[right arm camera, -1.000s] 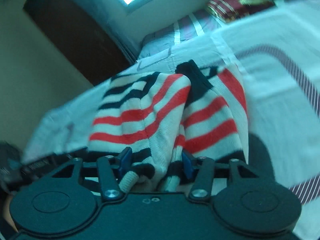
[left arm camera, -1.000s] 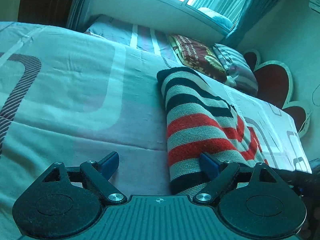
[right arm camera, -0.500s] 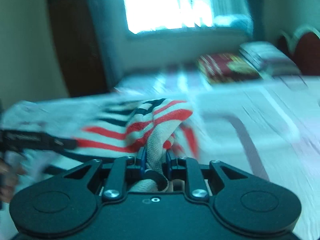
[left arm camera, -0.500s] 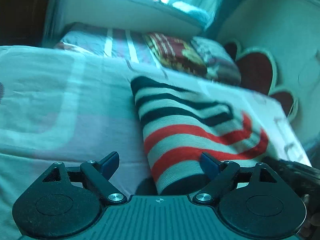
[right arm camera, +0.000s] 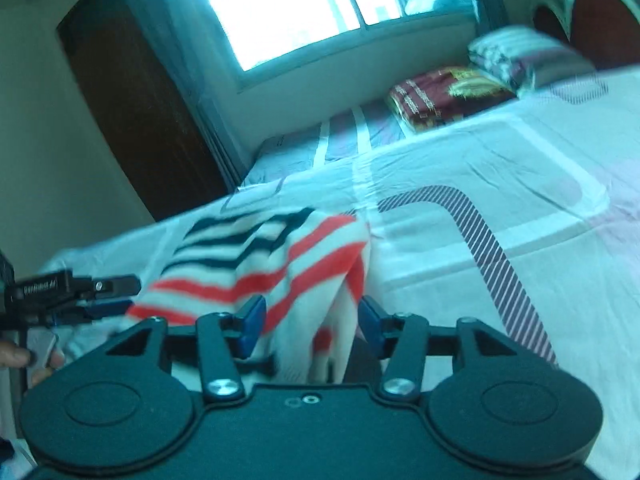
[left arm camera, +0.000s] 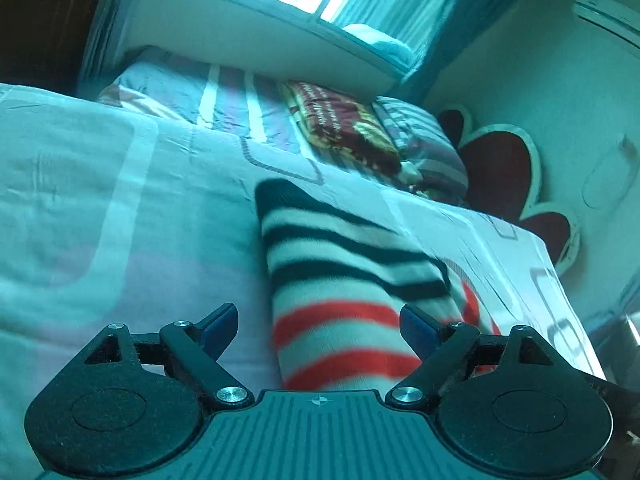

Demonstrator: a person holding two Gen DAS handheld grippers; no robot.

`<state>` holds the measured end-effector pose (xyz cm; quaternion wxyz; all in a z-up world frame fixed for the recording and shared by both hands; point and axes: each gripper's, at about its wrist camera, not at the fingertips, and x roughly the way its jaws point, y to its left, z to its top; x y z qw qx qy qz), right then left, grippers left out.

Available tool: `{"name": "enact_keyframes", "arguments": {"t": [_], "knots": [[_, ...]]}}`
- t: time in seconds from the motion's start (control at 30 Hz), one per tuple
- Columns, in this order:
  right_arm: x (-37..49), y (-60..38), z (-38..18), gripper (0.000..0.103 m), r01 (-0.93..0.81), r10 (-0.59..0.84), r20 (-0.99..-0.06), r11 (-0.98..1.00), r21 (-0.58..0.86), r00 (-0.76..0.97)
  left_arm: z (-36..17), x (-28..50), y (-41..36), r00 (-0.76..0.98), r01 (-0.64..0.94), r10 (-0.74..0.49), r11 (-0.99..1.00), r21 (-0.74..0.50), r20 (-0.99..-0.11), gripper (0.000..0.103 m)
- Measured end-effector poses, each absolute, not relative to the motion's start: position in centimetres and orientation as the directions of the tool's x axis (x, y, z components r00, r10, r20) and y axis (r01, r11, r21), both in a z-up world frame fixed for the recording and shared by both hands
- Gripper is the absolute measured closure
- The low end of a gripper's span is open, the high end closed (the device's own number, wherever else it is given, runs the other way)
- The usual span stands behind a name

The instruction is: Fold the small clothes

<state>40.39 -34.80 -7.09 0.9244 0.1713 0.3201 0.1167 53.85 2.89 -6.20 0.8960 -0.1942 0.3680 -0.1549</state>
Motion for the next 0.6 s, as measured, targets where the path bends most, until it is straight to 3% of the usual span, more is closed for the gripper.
{"name": "enact_keyframes", "arguments": {"t": [0.2,0.23,0.27,0.3,0.4,0.5,0.6], "knots": [[45.8,-37.6,-9.5,0.066,-0.089,0.506,-0.509,0.765,0.638,0.697,-7.7,57.1,1.9,0.604,0.199,-0.425,0.899,-0.389,-0.674,0.016],[46.3,-37.4,-9.6,0.073,-0.091,0.502,-0.513,0.771,0.63,0.696,-8.0,57.4,1.7,0.596,0.202,-0.427,0.9,-0.388,-0.68,0.016],[46.6,-37.1,-9.4,0.087,-0.096,0.473,-0.525,0.801,0.592,0.707,-8.2,57.7,1.7,0.594,0.199,-0.423,0.901,-0.384,-0.684,0.016],[46.6,-36.5,-9.0,0.09,-0.115,0.433,-0.532,0.842,0.528,0.727,-8.3,57.8,1.7,0.599,0.193,-0.415,0.905,-0.379,-0.685,0.016],[46.8,-35.0,-9.0,0.091,-0.122,0.314,-0.574,0.93,0.347,0.756,-8.5,57.9,1.0,0.618,0.202,-0.379,0.923,-0.327,-0.689,0.016],[47.2,-35.7,-10.0,0.09,-0.085,0.306,-0.592,0.925,0.371,0.746,-8.5,57.7,-0.2,0.632,0.221,-0.347,0.938,-0.268,-0.693,0.014],[46.1,-35.9,-8.3,0.074,-0.065,0.293,-0.602,0.927,0.37,0.742,-6.7,56.0,0.4,0.659,0.217,-0.332,0.943,-0.252,-0.675,0.014]]}}
